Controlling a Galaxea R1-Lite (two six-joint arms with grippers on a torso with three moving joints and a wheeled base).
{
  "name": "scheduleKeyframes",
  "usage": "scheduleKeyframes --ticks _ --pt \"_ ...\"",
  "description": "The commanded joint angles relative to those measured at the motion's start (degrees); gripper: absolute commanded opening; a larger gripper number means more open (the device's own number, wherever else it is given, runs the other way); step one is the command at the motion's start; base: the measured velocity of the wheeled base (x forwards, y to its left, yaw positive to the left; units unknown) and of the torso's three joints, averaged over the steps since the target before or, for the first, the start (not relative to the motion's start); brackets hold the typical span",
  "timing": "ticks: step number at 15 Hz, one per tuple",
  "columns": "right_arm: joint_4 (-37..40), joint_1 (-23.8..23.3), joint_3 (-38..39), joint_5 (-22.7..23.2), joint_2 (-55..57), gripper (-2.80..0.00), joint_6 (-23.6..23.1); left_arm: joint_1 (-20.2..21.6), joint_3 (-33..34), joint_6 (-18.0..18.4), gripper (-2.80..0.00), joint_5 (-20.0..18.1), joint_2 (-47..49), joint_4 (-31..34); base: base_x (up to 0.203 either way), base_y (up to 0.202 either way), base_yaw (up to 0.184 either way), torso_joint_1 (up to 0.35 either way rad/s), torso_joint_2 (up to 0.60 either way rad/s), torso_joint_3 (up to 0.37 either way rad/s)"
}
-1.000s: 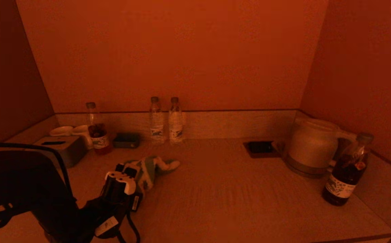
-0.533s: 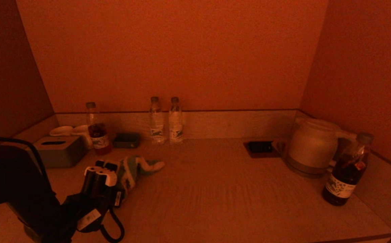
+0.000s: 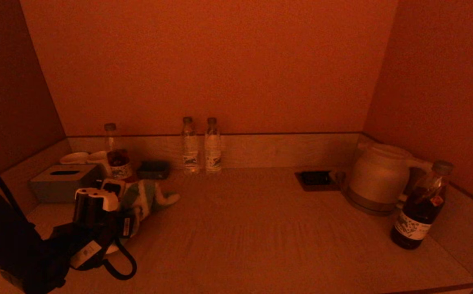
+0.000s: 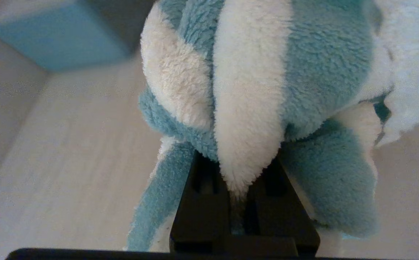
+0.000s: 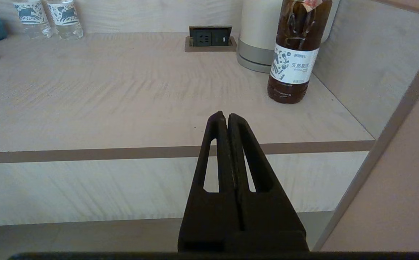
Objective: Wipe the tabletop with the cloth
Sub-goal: Sweep the stains on the table, then place the tablecloth
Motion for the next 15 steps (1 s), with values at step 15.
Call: scheduleKeyframes --ticks 15 --pt "-0.01 0.0 0.0 0.0 0.07 -2.8 -0.02 -4.76 -44.67 -14.3 -2.8 0.5 -21.98 63.51 0.0 0.0 0.0 0.0 0.0 0.0"
